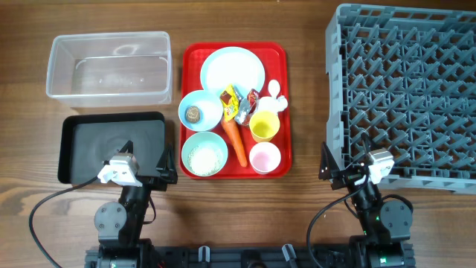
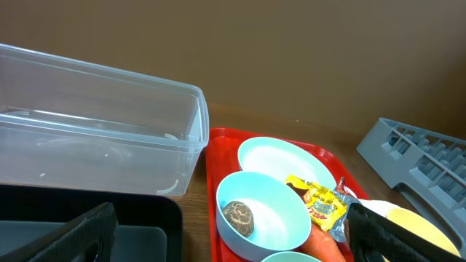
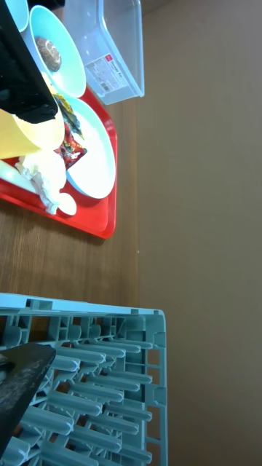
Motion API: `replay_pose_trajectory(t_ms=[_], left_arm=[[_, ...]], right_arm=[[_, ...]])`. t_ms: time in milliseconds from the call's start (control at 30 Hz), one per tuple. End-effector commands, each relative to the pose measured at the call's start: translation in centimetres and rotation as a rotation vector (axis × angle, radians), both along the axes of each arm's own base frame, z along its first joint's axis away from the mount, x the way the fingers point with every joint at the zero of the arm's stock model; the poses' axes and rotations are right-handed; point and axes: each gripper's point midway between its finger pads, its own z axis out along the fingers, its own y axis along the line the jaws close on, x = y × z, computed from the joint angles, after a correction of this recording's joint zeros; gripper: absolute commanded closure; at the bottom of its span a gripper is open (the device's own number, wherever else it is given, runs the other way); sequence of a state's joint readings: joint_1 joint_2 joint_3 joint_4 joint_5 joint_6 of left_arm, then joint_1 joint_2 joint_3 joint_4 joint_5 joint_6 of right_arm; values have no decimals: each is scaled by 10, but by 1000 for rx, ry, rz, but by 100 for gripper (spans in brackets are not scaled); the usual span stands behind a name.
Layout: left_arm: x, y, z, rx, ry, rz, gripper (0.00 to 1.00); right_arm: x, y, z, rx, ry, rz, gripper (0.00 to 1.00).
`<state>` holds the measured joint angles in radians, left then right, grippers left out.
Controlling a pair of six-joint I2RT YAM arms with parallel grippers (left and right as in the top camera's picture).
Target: Sort waste into correct bins and load items into the dishwasher rack
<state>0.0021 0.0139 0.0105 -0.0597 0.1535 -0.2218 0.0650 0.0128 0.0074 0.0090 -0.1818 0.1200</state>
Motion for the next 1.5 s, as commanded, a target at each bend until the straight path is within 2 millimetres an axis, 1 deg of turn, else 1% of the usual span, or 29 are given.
replay_pose_trajectory(t_ms=[0,1333,1467], left_arm=[[0,3,-2,5,1,16,0],[0,2,-2,4,1,8,0],[0,-1,-1,-50,7,-8,0]], right_arm=[[0,0,1,13,-2,-3,0],[0,0,1,13,-2,-3,0],[0,0,1,13,-2,-3,0]])
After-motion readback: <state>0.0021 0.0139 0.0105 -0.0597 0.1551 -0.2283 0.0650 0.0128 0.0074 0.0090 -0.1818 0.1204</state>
